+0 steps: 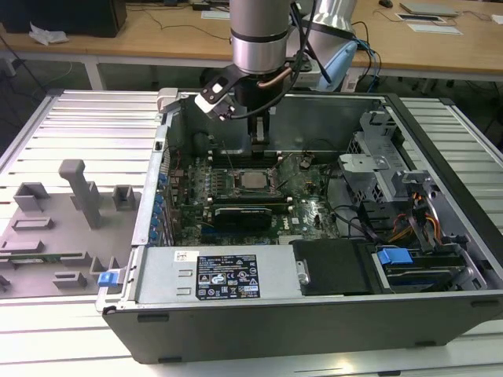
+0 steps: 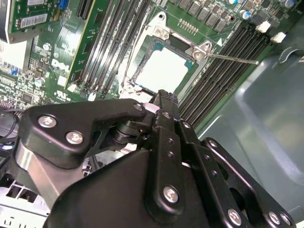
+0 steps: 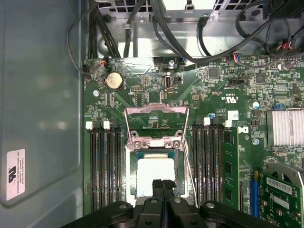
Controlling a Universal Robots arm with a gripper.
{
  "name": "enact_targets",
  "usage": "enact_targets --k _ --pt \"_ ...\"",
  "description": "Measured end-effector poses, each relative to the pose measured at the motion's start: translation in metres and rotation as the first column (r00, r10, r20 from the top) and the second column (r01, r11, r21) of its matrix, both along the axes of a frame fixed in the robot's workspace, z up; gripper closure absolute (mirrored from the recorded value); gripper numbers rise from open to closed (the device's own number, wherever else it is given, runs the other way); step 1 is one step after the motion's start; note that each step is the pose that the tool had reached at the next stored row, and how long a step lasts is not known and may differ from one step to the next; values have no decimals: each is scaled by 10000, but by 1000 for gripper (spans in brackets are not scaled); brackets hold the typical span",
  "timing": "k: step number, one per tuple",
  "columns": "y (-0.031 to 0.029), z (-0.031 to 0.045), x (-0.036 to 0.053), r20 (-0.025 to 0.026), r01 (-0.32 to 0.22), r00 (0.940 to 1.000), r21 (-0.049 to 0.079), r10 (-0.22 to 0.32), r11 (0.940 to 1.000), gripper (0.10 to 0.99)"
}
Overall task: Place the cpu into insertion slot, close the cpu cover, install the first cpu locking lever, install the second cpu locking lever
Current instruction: 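Close the cpu cover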
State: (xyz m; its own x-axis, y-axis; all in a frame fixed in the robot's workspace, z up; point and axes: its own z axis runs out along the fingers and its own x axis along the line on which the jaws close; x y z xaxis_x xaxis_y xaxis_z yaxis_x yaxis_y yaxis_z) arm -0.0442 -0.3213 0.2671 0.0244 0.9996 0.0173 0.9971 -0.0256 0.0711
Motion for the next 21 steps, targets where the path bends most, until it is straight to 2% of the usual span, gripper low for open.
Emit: enact_targets --k 2,7,11,14,18,21 --pt "0 -1 65 -5 2 10000 2 -2 10000 980" --pt "0 -1 615 -92 0 10000 1 0 10000 980" --pt "0 -1 867 -140 1 9999 2 -1 10000 980" --pt "0 -24 958 -154 0 9999 1 0 10000 980" --pt "0 -101 976 -175 0 9998 3 0 10000 980" --pt "0 -159 981 -213 0 9998 2 0 10000 980"
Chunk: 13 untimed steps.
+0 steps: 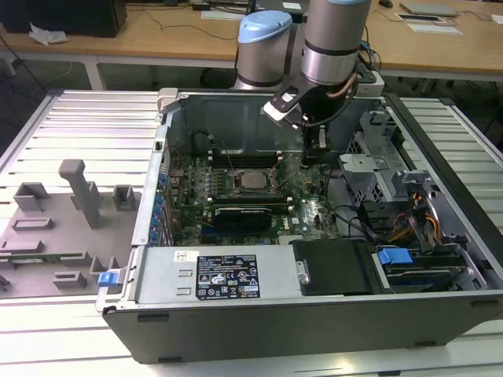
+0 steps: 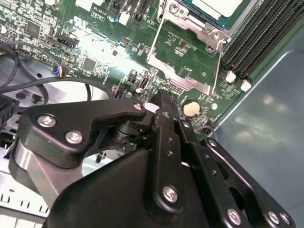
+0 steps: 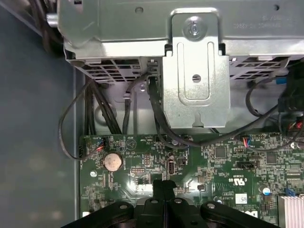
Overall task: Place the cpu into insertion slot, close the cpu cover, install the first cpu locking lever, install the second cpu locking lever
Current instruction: 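Close the cpu cover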
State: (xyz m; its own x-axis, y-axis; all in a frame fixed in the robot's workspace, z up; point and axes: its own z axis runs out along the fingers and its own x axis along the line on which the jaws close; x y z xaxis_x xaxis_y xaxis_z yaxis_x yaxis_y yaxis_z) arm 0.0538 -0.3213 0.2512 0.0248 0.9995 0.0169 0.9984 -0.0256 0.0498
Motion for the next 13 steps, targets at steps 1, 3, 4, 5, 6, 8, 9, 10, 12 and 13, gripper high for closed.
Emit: enact_targets --k 1,3,4,5,6,8,9,10,12,13 --pt "0 -1 0 -3 1 10000 -2 -1 10000 980" --pt "0 -2 0 -3 0 10000 0 0 10000 980" --pt "1 -6 2 -167 -2 9999 3 3 10000 980" --pt "0 -7 2 -377 0 9993 1 0 10000 980" --pt "0 -8 3 -552 0 9985 0 0 10000 980" --pt "0 -11 6 -1089 0 9941 -1 0 10000 980" --pt "0 -11 5 -1099 2 9939 -2 -2 10000 980" --pt "0 -11 5 -1101 1 9939 -1 -1 10000 980" --pt "1 -13 -16 -1096 -1 9940 2 1 10000 980" --pt "1 -12 -41 -1090 -2 9940 1 2 10000 980"
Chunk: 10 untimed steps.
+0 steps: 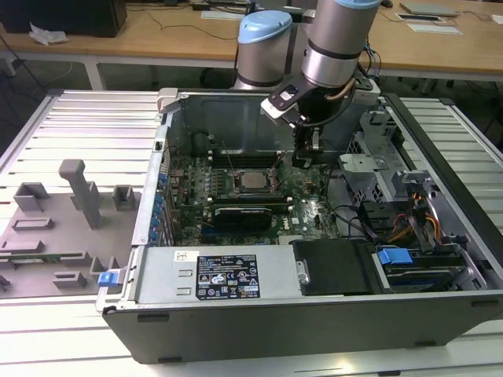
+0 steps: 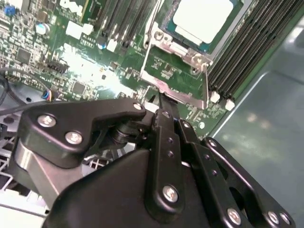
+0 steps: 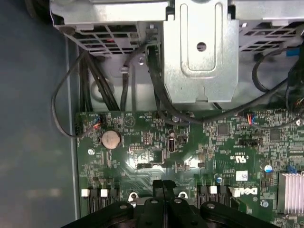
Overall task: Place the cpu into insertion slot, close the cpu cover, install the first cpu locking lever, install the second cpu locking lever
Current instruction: 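Close the cpu cover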
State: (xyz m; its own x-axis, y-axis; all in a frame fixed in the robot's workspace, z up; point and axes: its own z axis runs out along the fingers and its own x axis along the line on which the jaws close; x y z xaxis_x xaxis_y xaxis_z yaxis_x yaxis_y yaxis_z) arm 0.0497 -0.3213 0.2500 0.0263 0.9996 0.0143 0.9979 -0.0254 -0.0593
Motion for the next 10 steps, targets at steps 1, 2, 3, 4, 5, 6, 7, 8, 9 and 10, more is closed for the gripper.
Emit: enact_targets --k 1,2,3,4,5,6,7,8,9,10 --pt "-1 1 -40 15 2 10000 -2 -2 10000 980" --pt "-1 1 -105 42 0 10000 -2 0 10000 980" --pt "-1 1 -181 73 1 10000 -2 -1 10000 980" --pt "-1 1 -224 87 2 10000 -2 -2 10000 980" --pt "-1 1 -256 99 3 10000 -2 -3 10000 980" --pt "-1 0 -294 117 0 9999 -1 0 10000 980" --pt "-1 0 -328 133 3 9999 -2 -3 10000 980" --pt "-1 0 -370 153 1 9999 -2 -1 10000 980" --pt "-1 0 -396 166 3 9999 0 -3 10000 980" --pt "-1 0 -407 172 3 9999 -2 -3 10000 980"
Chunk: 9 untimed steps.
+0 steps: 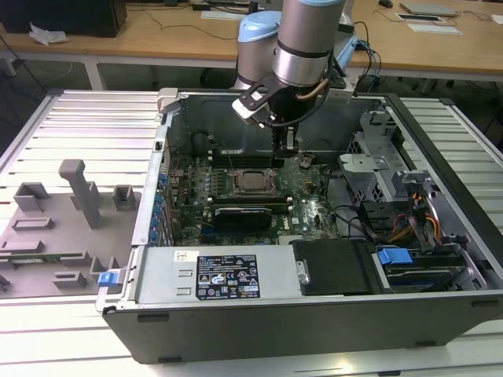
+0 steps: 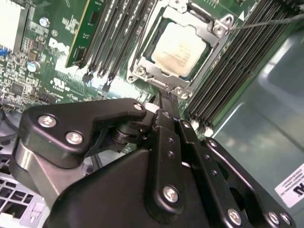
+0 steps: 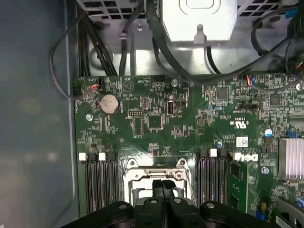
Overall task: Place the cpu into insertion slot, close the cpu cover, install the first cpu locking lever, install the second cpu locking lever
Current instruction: 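Close the cpu cover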
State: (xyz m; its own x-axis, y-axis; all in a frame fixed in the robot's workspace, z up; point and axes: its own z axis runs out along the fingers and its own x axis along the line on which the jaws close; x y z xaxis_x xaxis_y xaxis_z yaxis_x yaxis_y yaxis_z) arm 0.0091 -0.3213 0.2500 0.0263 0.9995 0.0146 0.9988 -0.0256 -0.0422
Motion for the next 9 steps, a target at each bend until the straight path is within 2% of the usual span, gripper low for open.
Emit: enact_targets --k 1,2,3,4,6,9 --pt "0 0 -10 10 0 10000 0 0 10000 980" --pt "0 -1 -39 87 -1 10000 0 1 10000 980" --pt "0 -8 -84 291 0 9996 1 0 10000 980" --pt "1 -15 -125 460 -3 9989 3 3 10000 980" --pt "0 -31 -185 574 -3 9984 7 3 10000 980" --pt "-17 -62 -266 578 -4 9983 5 4 10000 980"
